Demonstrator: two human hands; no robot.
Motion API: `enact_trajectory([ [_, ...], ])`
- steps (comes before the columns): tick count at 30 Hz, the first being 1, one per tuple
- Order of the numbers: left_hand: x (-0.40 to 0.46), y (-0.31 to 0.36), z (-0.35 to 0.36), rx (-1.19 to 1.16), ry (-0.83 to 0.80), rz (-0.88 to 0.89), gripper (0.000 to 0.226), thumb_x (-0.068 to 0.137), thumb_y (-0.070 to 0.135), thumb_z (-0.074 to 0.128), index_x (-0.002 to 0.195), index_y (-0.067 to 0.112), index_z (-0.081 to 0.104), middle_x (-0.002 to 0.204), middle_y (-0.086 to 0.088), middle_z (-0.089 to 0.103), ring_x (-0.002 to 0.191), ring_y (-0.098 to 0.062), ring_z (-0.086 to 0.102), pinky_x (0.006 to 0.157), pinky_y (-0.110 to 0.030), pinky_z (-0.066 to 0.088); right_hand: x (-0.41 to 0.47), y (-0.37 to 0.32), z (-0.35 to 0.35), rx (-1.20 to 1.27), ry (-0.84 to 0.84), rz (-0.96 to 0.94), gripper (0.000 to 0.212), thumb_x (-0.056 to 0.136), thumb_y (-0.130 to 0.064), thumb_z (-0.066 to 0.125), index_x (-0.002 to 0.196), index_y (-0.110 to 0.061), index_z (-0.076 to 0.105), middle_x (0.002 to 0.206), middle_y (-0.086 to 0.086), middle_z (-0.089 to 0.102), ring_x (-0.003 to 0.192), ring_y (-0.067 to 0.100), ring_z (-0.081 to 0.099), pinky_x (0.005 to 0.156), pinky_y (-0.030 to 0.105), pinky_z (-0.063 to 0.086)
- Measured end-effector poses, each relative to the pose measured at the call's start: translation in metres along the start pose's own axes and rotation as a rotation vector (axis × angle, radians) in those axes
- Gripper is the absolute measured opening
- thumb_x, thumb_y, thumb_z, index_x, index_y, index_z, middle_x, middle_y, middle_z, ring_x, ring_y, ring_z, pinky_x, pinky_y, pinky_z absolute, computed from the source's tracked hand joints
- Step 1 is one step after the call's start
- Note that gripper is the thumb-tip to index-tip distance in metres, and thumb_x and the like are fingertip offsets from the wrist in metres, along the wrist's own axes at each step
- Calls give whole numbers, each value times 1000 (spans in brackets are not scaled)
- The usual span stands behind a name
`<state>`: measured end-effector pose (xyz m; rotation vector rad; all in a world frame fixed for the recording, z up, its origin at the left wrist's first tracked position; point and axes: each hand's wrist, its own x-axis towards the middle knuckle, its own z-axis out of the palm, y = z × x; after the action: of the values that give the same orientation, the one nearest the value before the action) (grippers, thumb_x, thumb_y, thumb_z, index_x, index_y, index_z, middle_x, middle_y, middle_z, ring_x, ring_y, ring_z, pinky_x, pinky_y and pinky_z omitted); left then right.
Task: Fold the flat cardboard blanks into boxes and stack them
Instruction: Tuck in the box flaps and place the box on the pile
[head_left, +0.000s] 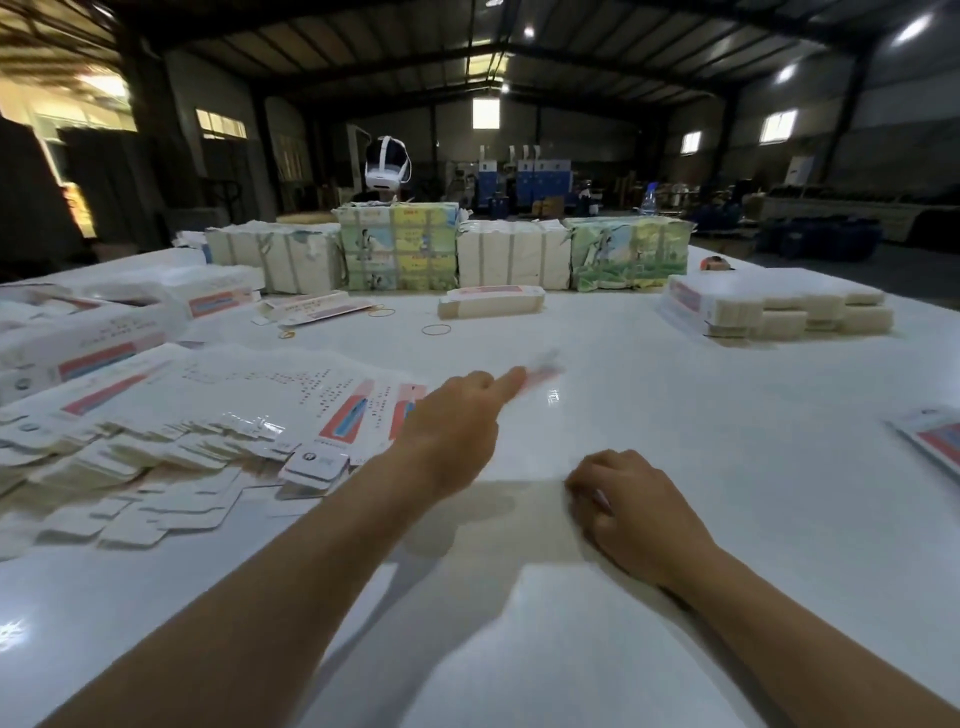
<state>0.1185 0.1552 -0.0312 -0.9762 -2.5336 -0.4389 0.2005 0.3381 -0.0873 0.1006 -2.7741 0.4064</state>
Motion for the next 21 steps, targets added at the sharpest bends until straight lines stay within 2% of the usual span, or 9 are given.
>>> enact_trajectory([
  [2,-25,30,5,-32,146,178,60,85,-4,42,142,16,40,118,-17,60,102,-34,57,80,-42,52,0,-2,-2,-17,18,3,22,94,-25,46,100,-21,66,107,-6,62,102,19,51,86,31,41],
  [4,-41,43,12,42,135,218,66,86,-6,47,145,20,35,136,-17,50,120,-35,50,94,-53,45,-1,-4,-3,13,35,2,21,92,-21,45,89,-16,65,95,-3,64,91,21,54,81,34,45],
  [7,-54,42,23,155,-20,186,83,93,0,39,141,47,-10,158,-6,13,140,-27,21,112,-59,15,-3,-2,-5,167,13,109,20,91,-15,51,105,-12,64,100,6,66,91,26,60,78,37,50],
  [9,-58,39,28,183,-38,201,83,96,7,39,133,53,-20,159,-5,5,142,-24,18,113,-59,9,-6,-1,-15,563,102,279,15,88,-8,54,92,-8,69,88,15,65,81,29,62,68,38,55],
  [11,-58,41,25,186,1,213,82,93,8,50,143,49,0,156,-13,18,136,-32,31,109,-62,19,-7,-2,-31,1270,221,403,36,90,-9,43,70,-12,73,71,13,61,71,27,60,56,34,55],
  [13,-56,43,24,175,58,221,78,80,5,67,144,37,33,143,-23,41,119,-42,48,97,-64,37,-10,-2,-42,1705,106,451,43,95,-27,41,73,-11,74,66,9,60,69,27,62,54,36,56],
  [15,-56,42,29,162,143,231,68,77,21,71,139,28,45,131,-24,52,107,-42,55,87,-59,47,-13,-5,-44,1694,-88,397,34,89,-34,53,97,-6,69,78,11,68,73,29,68,54,35,57],
  [17,-55,42,30,129,163,181,63,82,45,57,140,22,43,129,-19,54,108,-37,55,88,-54,47,-14,-7,-42,1620,-173,324,34,83,-22,60,110,-1,62,90,15,71,80,29,70,55,31,57],
  [21,-51,38,32,48,207,111,81,86,64,34,144,8,32,131,-11,47,115,-26,43,97,-46,40,-16,-5,-41,1755,-213,300,34,80,-17,57,108,2,62,99,21,70,79,29,70,55,29,58],
])
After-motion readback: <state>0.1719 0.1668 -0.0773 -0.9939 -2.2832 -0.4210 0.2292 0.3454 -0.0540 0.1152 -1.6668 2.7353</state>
